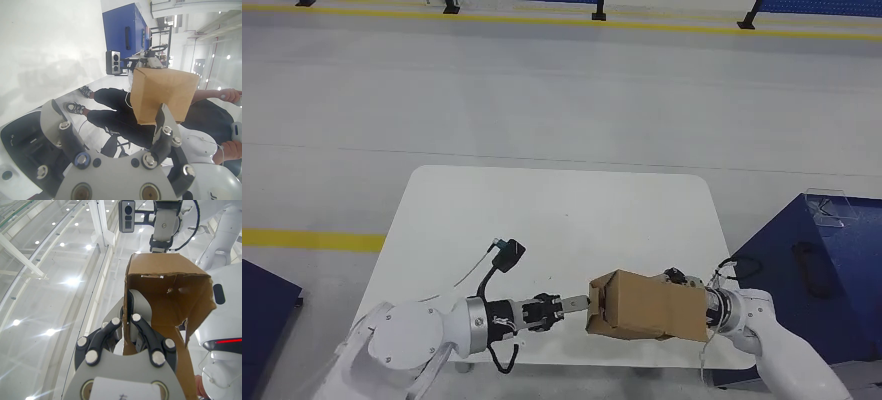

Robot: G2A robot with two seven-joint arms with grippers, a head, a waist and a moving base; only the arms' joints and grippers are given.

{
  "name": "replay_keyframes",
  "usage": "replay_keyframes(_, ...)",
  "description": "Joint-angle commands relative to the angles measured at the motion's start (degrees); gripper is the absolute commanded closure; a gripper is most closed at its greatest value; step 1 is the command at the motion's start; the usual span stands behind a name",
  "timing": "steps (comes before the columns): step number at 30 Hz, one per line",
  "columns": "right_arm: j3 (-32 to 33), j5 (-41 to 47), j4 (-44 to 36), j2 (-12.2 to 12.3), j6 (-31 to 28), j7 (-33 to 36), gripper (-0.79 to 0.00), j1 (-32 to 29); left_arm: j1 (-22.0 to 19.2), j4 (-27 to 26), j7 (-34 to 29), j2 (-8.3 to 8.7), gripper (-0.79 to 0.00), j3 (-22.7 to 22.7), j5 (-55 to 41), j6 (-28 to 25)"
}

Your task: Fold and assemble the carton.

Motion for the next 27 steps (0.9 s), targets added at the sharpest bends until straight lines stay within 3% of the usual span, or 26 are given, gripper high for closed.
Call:
replay_keyframes(1,-0.6,0.3,0.3,0.2,0.0,0.0,0.0,0.5,0.0,-0.1,-1.2,0.15,-0.785,-0.1,-0.5,0.2)
replay_keyframes(27,-4.4,-2.2,-2.1,3.0,-0.6,0.6,0.0,0.8,-10.8,7.1,-3.9,-1.03,-0.785,13.0,0.7,6.6)
